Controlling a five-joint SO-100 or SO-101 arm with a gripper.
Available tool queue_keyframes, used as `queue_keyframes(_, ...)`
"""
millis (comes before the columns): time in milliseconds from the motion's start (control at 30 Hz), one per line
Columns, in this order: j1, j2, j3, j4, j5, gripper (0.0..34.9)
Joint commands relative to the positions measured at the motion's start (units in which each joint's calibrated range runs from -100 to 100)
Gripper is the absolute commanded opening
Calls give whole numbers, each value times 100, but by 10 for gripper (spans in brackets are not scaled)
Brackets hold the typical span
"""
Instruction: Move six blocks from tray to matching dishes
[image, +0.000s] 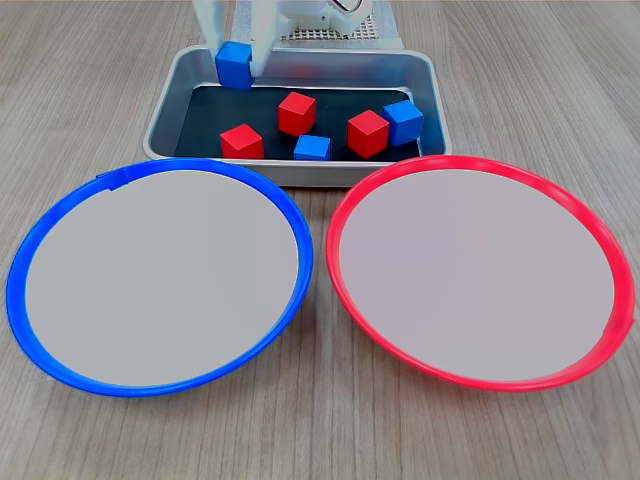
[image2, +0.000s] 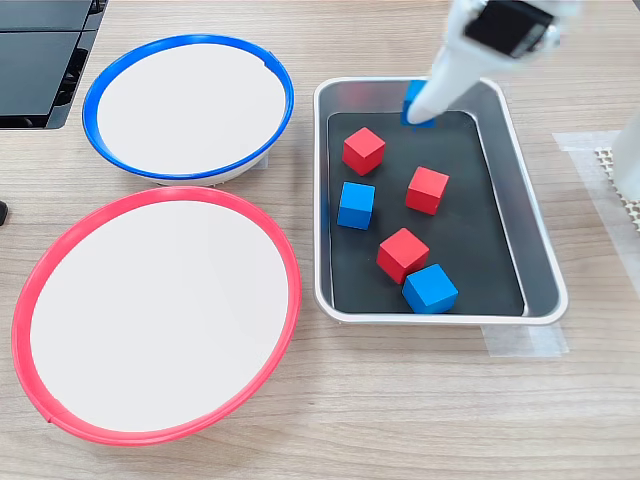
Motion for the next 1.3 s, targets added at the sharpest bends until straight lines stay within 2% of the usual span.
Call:
queue_keyframes(0, -482, 1589, -3120, 467, -1719, 1)
queue_keyframes(133, -633, 3141, -4777, 145, -2510, 1)
queue_keyframes(200, -642, 3841, -5177, -433, -2784, 1)
queue_keyframes(333, -576, 4472, -5013, -1514, -2803, 5)
queue_keyframes(367, -557, 4489, -4840, -1688, -2720, 66)
queue_keyframes(400, -548, 4480, -4604, -1902, -2632, 159)
queue_keyframes(433, -529, 4429, -4358, -2133, -2584, 213)
queue_keyframes(467, -510, 4361, -4185, -2257, -2554, 242)
queue_keyframes(500, -482, 4250, -4003, -2340, -2535, 252)
queue_keyframes(533, -463, 4131, -3875, -2331, -2515, 244)
queue_keyframes(567, -454, 3960, -3730, -2257, -2481, 196)
queue_keyframes(600, -435, 3738, -3575, -2175, -2462, 122)
queue_keyframes(667, -388, 3252, -3275, -1828, -2418, 30)
queue_keyframes(700, -322, 2706, -2947, -1357, -2349, 3)
queue_keyframes(833, -143, 1589, -2173, -425, -2164, 3)
queue_keyframes(933, -21, 787, -1081, -95, -1934, 3)
queue_keyframes(1000, 17, 634, -553, -202, -1856, 115)
queue_keyframes(1033, 17, 659, -407, -293, -1836, 158)
queue_keyframes(1100, 17, 796, -280, -441, -1807, 209)
queue_keyframes(1200, 17, 1060, -107, -705, -1621, 238)
queue_keyframes(1267, 26, 1231, -43, -870, -1538, 239)
